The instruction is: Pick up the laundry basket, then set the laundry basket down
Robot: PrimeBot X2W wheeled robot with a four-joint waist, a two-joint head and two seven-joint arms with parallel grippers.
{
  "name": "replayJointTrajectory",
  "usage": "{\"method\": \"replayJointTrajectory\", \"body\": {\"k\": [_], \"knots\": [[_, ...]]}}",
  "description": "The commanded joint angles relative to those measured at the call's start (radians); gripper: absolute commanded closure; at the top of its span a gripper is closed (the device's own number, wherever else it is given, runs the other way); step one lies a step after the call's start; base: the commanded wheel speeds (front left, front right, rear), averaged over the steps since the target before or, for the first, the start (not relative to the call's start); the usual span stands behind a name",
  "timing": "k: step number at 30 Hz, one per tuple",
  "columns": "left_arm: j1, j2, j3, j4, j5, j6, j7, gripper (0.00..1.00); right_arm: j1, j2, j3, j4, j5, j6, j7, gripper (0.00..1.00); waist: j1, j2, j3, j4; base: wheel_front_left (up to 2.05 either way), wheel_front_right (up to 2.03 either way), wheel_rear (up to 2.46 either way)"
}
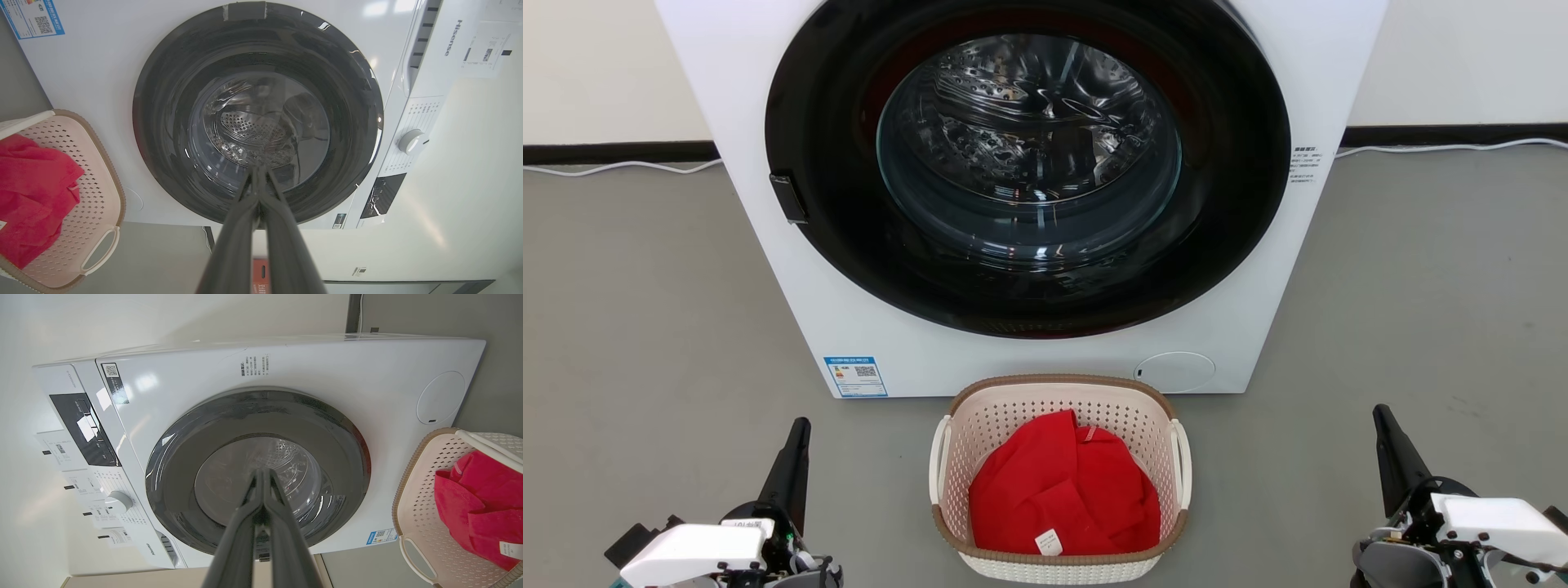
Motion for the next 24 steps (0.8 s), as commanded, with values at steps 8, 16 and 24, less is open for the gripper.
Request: {"method": "replayJointTrajectory", "body": {"k": [8, 16, 24], "knots": [[-0.056, 0.01, 0.031, -0.023, 0.003, -0.007, 0.007, 1.0, -0.044, -0.004, 0.019, -0.025, -0.01, 0.011, 0.011, 1.0, 0.0, 0.0, 0.0, 0.0, 0.0, 0.0, 0.0], [-0.056, 0.01, 0.031, -0.023, 0.003, -0.007, 0.007, 1.0, -0.044, -0.004, 0.019, -0.025, -0.01, 0.011, 0.011, 1.0, 0.0, 0.0, 0.0, 0.0, 0.0, 0.0, 0.0], [-0.056, 0.01, 0.031, -0.023, 0.003, -0.007, 0.007, 1.0, -0.044, -0.004, 0.019, -0.025, -0.01, 0.011, 0.011, 1.0, 0.0, 0.0, 0.0, 0.0, 0.0, 0.0, 0.0]]}}
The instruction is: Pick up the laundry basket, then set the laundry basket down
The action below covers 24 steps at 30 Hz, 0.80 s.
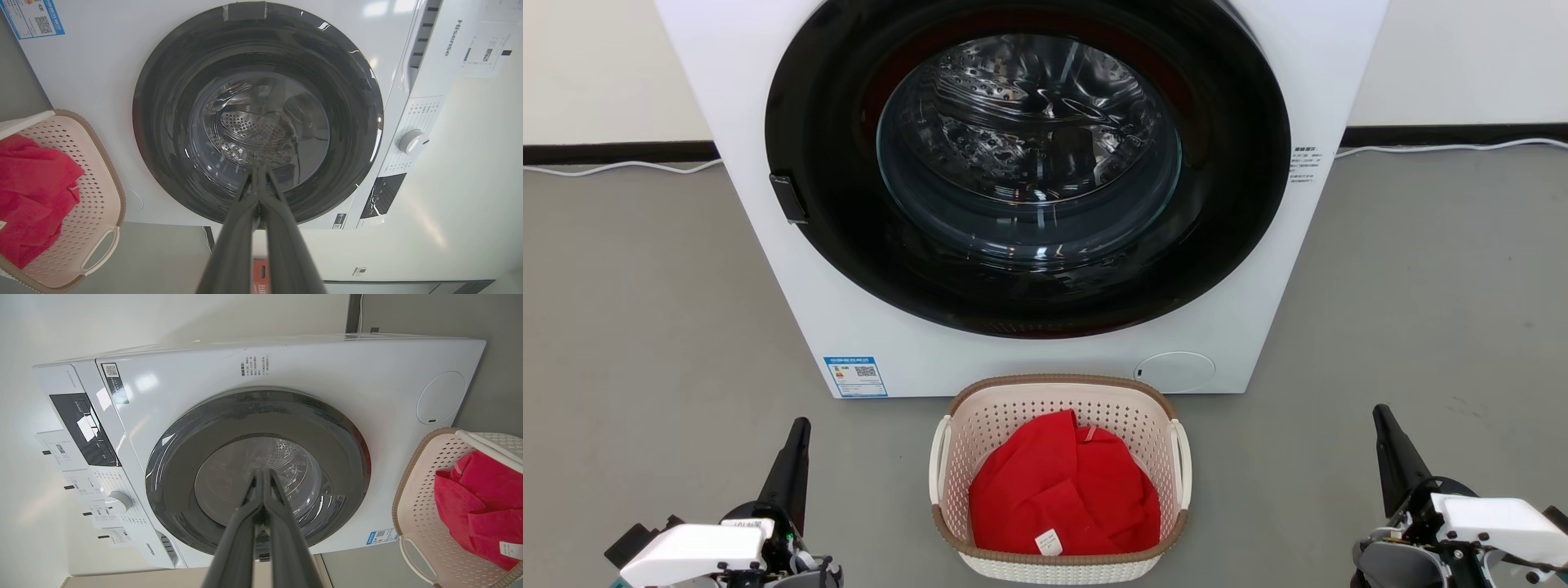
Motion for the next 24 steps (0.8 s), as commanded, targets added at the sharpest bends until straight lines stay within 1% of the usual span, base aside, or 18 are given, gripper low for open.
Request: {"method": "replayJointTrajectory", "body": {"k": [1, 16, 17, 20, 24], "knots": [[-0.056, 0.01, 0.031, -0.023, 0.003, -0.007, 0.007, 1.0, -0.044, -0.004, 0.019, -0.025, -0.01, 0.012, 0.011, 1.0, 0.0, -0.0001, 0.0, 0.0, 0.0, 0.0, 0.0], [-0.056, 0.01, 0.031, -0.023, 0.003, -0.007, 0.007, 1.0, -0.044, -0.004, 0.019, -0.025, -0.01, 0.012, 0.011, 1.0, 0.0, -0.0001, 0.0, 0.0, 0.0, 0.0, 0.0], [0.0, 0.0, 0.0, 0.001, 0.0, 0.0, 0.0, 0.0, 0.0, 0.0, 0.0, 0.001, 0.0, 0.0, 0.0, 0.0, 0.0, -0.0001, 0.0, 0.0, 0.0, 0.0, 0.0], [0.022, -0.008, -0.002, 0.032, 0.0, 0.0, -0.002, 0.0, 0.023, 0.005, 0.003, 0.029, 0.0, -0.005, -0.001, 0.0, 0.0, -0.0001, 0.0, 0.0, 0.0, 0.0, 0.0], [0.022, -0.007, -0.011, 0.026, 0.0, 0.0, -0.014, 0.0, 0.027, 0.005, 0.008, 0.017, 0.0, -0.004, -0.011, 0.0, 0.0009, -0.0001, 0.001, 0.0, 0.0, 0.0, 0.0]]}}
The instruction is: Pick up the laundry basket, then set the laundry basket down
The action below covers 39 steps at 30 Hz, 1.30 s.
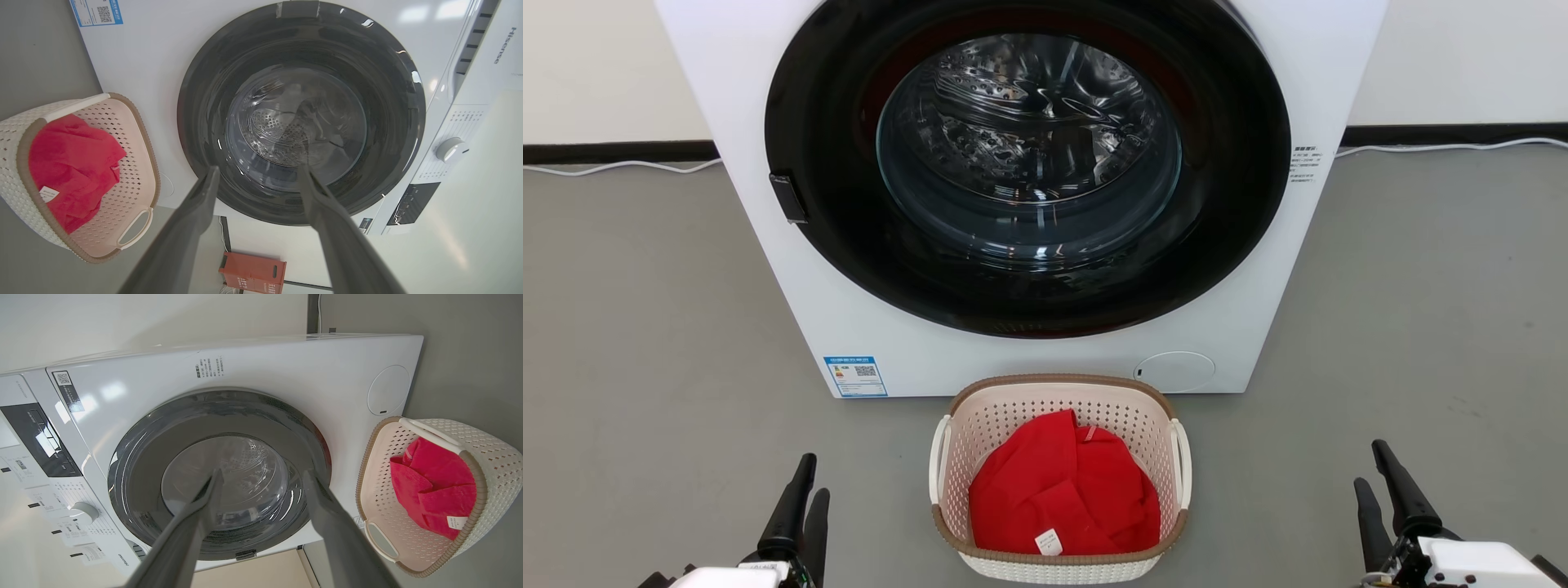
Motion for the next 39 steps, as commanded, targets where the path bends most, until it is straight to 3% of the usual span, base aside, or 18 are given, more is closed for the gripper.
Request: {"method": "replayJointTrajectory", "body": {"k": [1, 16, 39], "knots": [[-0.036, 0.006, -0.007, -0.031, 0.0, -0.002, -0.011, 0.0, -0.032, -0.008, 0.004, -0.036, -0.002, 0.002, -0.012, 0.0, 0.0016, 0.0, -0.001, 0.0, 0.0, 0.0, 0.0], [-0.034, 0.008, -0.033, -0.045, 0.042, -0.003, -0.052, 0.0, -0.02, -0.012, 0.021, -0.067, -0.086, 0.004, -0.055, 0.0, 0.0, 0.0, 0.001, -0.001, 0.0, 0.0, 0.0], [-0.065, 0.011, -0.052, -0.033, 0.331, -0.004, -0.119, 0.0, -0.044, -0.014, 0.05, -0.085, -0.52, 0.007, -0.122, 0.0, 0.0, 0.0, 0.0, -0.004, 0.0, 0.0, 0.0]]}}
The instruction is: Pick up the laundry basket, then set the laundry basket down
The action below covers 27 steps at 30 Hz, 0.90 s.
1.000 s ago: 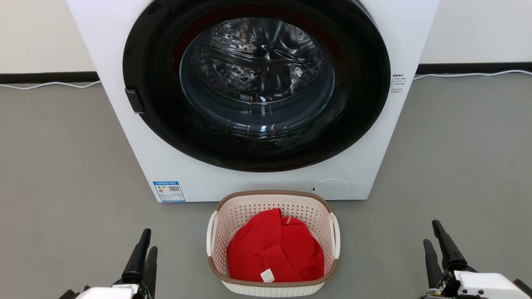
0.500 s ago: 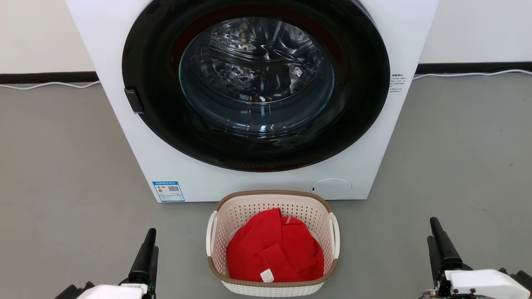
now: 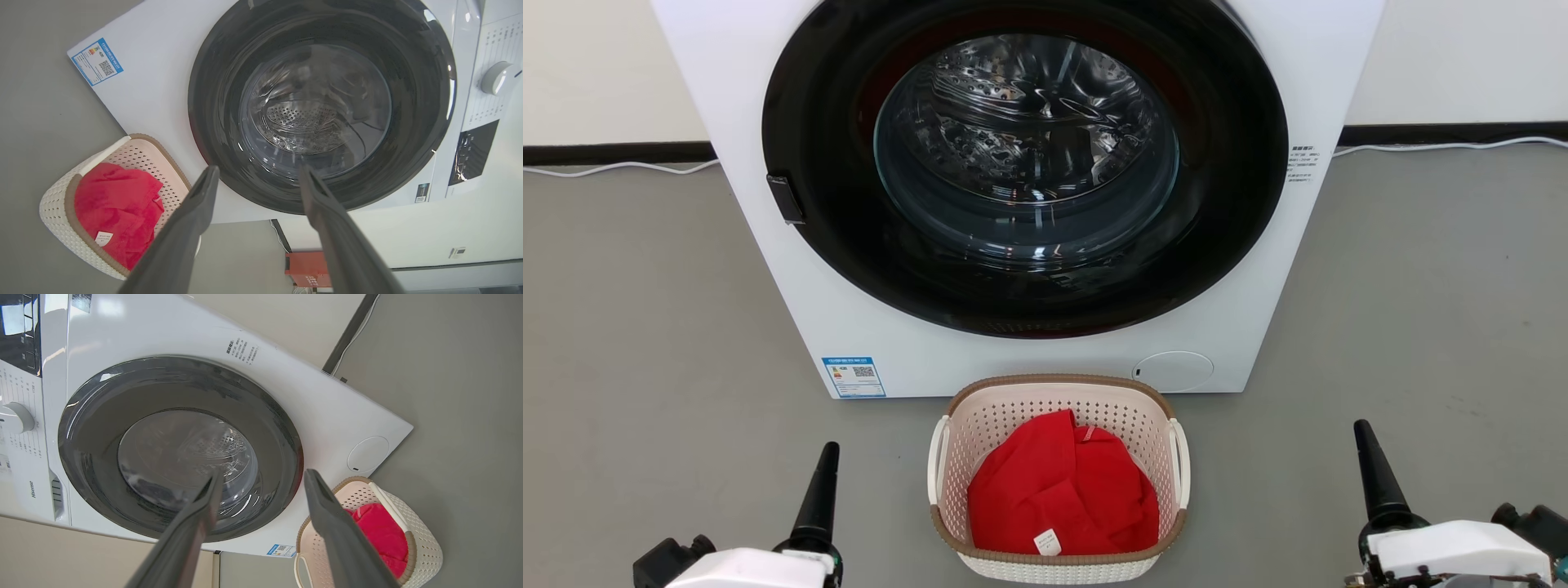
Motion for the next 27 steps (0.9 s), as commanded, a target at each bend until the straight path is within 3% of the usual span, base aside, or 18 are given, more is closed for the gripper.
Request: {"method": "replayJointTrajectory", "body": {"k": [1, 27], "knots": [[-0.051, 0.008, 0.003, -0.018, 0.039, -0.004, -0.011, 0.0, -0.045, -0.015, 0.016, -0.033, -0.053, 0.006, -0.019, 0.0, -0.0001, 0.0, 0.0, 0.0, 0.0, 0.0, 0.0], [-0.058, 0.013, 0.036, -0.038, 0.537, -0.005, -0.09, 0.0, -0.087, -0.046, 0.062, 0.024, -0.501, 0.009, -0.098, 0.0, -0.0001, 0.0, -0.007, -0.019, 0.0, 0.0, 0.0]]}}
